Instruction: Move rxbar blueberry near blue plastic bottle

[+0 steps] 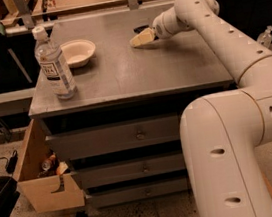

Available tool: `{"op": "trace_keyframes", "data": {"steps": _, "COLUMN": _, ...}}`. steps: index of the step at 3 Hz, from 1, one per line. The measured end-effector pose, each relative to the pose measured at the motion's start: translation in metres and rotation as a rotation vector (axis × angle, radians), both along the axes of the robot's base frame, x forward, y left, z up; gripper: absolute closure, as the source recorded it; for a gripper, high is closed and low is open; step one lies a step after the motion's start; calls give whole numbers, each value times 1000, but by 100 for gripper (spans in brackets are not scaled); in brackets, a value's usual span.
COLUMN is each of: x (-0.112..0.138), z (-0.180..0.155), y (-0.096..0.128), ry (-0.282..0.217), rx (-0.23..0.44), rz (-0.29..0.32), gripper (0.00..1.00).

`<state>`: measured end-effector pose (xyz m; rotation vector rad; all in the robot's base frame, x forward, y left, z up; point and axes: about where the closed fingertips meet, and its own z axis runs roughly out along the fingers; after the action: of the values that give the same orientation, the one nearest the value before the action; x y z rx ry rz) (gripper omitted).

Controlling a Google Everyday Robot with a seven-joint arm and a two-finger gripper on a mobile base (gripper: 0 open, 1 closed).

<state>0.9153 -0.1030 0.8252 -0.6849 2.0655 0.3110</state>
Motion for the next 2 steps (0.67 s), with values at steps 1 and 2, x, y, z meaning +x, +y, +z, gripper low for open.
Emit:
{"op": "trace_keyframes", "data": {"steps": 1, "x": 0, "z": 5, "y": 0, "ry": 0, "rx": 0, "rz": 0, "gripper": 87}}
{"op": "trace_keyframes", "data": {"steps": 2, "x": 0, "z": 11, "y": 0, "ry": 0, "rx": 0, "rz": 0, "gripper": 100}}
